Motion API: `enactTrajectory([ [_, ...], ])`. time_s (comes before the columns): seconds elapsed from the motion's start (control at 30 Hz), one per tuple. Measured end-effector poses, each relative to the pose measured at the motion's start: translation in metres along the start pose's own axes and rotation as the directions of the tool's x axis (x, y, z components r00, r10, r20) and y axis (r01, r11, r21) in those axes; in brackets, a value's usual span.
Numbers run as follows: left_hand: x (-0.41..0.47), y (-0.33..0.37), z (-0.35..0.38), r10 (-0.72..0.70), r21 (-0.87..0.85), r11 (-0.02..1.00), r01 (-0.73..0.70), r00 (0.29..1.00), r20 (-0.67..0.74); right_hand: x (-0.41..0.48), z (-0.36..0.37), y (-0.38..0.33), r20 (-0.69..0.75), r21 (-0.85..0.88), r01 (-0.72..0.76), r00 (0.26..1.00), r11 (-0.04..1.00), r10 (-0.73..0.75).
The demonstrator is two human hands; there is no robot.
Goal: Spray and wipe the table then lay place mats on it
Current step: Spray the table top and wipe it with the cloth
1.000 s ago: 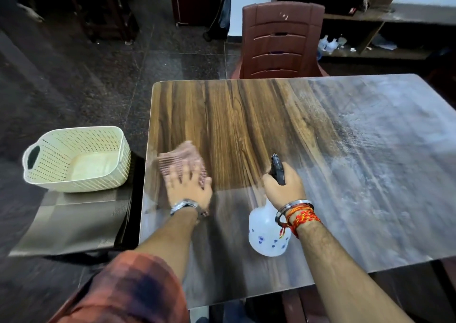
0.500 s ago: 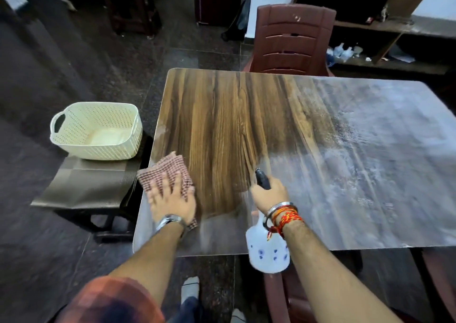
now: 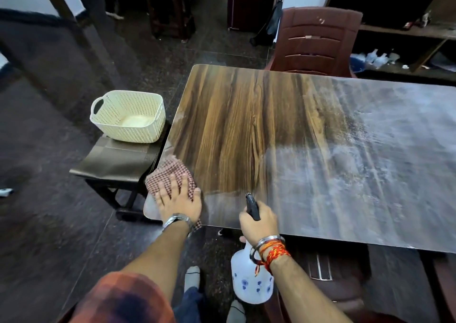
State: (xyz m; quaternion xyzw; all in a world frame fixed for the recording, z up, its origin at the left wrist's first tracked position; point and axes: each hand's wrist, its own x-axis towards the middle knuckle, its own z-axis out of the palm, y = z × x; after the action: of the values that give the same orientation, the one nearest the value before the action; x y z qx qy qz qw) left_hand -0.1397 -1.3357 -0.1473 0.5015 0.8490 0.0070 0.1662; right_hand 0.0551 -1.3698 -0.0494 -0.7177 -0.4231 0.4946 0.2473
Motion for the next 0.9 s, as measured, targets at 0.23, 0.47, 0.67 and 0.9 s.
enactTrajectory([
  [0.23,-0.04,0.113,0.026,0.575,0.103,0.79,-0.605,0.788,0.22,0.022,-0.025,0.01,-0.135,-0.026,0.041,0.99,0.999,-0.044],
  [0.47,-0.03,0.066,0.023,0.334,0.088,0.937,-0.338,0.94,0.064,0.023,-0.031,-0.01,-0.094,-0.114,0.087,0.991,0.99,-0.097],
  [0.67,0.013,-0.011,-0.004,0.075,0.035,0.996,-0.077,0.997,0.036,0.027,-0.006,-0.028,0.01,-0.164,0.137,0.991,0.977,-0.137],
  [0.9,0.069,0.004,-0.02,-0.045,-0.013,0.999,0.045,0.999,0.001,0.054,-0.005,-0.038,-0.017,-0.153,0.127,0.991,0.98,-0.131],
])
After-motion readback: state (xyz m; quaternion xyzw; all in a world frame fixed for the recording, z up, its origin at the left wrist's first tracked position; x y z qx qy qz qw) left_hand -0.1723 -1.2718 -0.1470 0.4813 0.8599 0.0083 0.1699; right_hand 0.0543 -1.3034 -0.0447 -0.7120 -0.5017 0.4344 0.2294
